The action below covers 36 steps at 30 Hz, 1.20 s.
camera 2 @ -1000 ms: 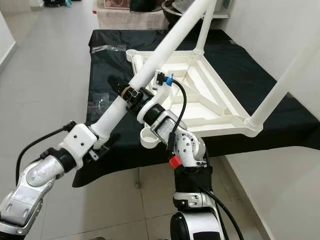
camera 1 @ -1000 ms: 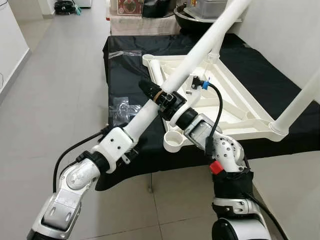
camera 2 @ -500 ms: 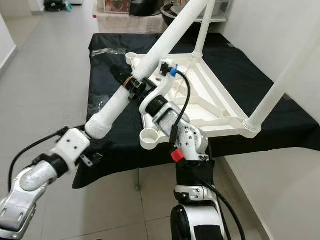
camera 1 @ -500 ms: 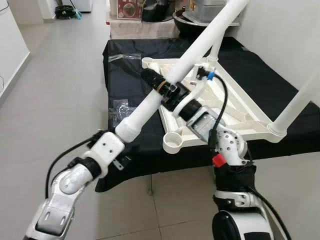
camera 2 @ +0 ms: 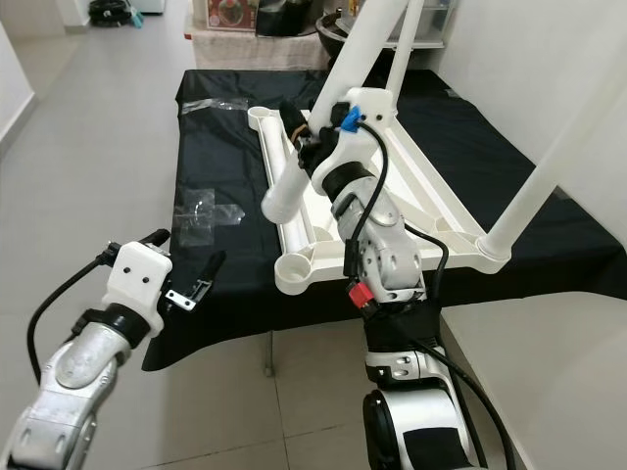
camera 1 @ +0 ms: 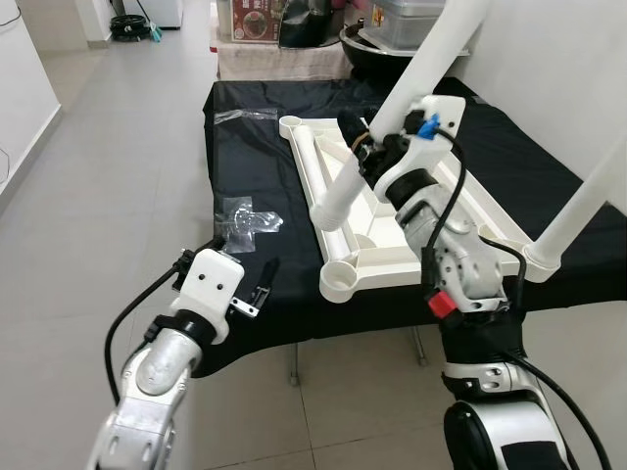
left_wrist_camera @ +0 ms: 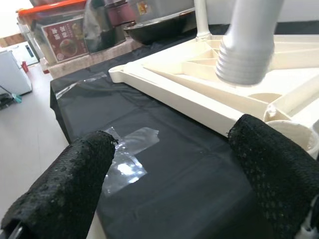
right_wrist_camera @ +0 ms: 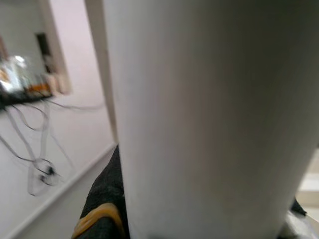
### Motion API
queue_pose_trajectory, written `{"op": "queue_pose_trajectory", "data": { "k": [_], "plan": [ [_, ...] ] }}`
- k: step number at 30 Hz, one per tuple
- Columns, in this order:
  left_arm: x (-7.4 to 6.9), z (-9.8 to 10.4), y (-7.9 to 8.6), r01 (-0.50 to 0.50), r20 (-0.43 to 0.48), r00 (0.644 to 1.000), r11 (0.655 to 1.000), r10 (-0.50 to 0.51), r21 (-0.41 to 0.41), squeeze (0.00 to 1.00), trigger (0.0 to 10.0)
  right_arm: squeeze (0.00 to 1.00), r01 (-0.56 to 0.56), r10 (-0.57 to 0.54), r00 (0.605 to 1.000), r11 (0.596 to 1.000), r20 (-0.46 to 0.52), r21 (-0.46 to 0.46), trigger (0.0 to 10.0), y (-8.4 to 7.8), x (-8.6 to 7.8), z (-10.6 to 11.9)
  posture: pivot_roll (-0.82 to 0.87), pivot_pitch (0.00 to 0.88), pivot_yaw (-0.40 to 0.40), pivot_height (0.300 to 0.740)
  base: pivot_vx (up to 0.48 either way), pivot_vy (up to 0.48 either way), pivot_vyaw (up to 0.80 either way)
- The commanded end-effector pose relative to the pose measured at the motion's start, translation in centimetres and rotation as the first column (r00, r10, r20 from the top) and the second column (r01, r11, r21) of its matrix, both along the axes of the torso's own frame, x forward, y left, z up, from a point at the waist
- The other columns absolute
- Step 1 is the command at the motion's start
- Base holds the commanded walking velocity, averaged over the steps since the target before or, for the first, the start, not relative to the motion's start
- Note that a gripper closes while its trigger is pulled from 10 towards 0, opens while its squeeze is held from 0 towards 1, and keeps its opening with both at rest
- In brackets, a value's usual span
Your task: Building children table
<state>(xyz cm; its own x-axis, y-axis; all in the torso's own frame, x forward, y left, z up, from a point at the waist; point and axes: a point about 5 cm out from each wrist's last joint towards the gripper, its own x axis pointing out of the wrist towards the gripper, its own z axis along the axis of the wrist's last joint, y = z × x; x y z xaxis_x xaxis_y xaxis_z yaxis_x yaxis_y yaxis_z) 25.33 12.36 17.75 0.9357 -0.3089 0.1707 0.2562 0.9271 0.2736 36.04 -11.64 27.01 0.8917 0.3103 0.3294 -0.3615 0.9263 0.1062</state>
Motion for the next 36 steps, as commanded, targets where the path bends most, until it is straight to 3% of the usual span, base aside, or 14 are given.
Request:
{"op": "queue_pose_trajectory", "data": {
  "k": [1, 10, 26, 35, 36],
  "plan": [
    [-0.4, -0.3, -0.3, -0.003, -0.016, 1.000, 1.000, 0.002, -0.008, 0.00, 10.0, 0.00, 0.010, -0.009, 0.999, 1.000, 0.031, -0.023, 10.0, 0.4, -0.2, 0.4, 0.09, 0.055, -0.061, 0.740, 0.000, 0.000, 0.79],
    [-0.5, -0.1, -1.5, 0.003, -0.017, 1.000, 0.999, -0.004, -0.041, 0.00, 10.0, 0.00, 0.027, -0.026, 0.999, 0.999, 0.034, -0.023, 10.0, 0.5, 0.1, -0.1, 0.09, 0.061, -0.068, 0.740, 0.000, 0.000, 0.73],
    [-0.2, 0.0, -1.1, -0.057, -0.022, 0.998, 0.997, 0.056, -0.042, 0.00, 10.0, 0.00, -0.014, 0.014, 0.999, 1.000, 0.041, -0.002, 10.0, 1.2, 0.3, -0.1, 0.10, 0.069, -0.071, 0.740, 0.091, -0.179, 0.00],
    [0.0, 0.0, -1.0, -0.082, -0.030, 0.996, 0.995, 0.081, -0.063, 0.00, 10.0, 0.00, -0.128, 0.128, 0.991, 0.992, 0.044, -0.009, 10.0, 1.3, 0.8, 0.2, 0.10, 0.072, -0.070, 0.740, 0.000, 0.000, 0.00],
    [-0.1, 0.0, -1.0, -0.082, -0.031, 0.996, 0.995, 0.080, -0.059, 0.00, 10.0, 0.00, -0.184, 0.184, 0.982, 0.983, 0.046, -0.017, 10.0, 1.4, 0.9, 0.3, 0.10, 0.074, -0.072, 0.740, 0.000, 0.000, 0.00]
  ]
}}
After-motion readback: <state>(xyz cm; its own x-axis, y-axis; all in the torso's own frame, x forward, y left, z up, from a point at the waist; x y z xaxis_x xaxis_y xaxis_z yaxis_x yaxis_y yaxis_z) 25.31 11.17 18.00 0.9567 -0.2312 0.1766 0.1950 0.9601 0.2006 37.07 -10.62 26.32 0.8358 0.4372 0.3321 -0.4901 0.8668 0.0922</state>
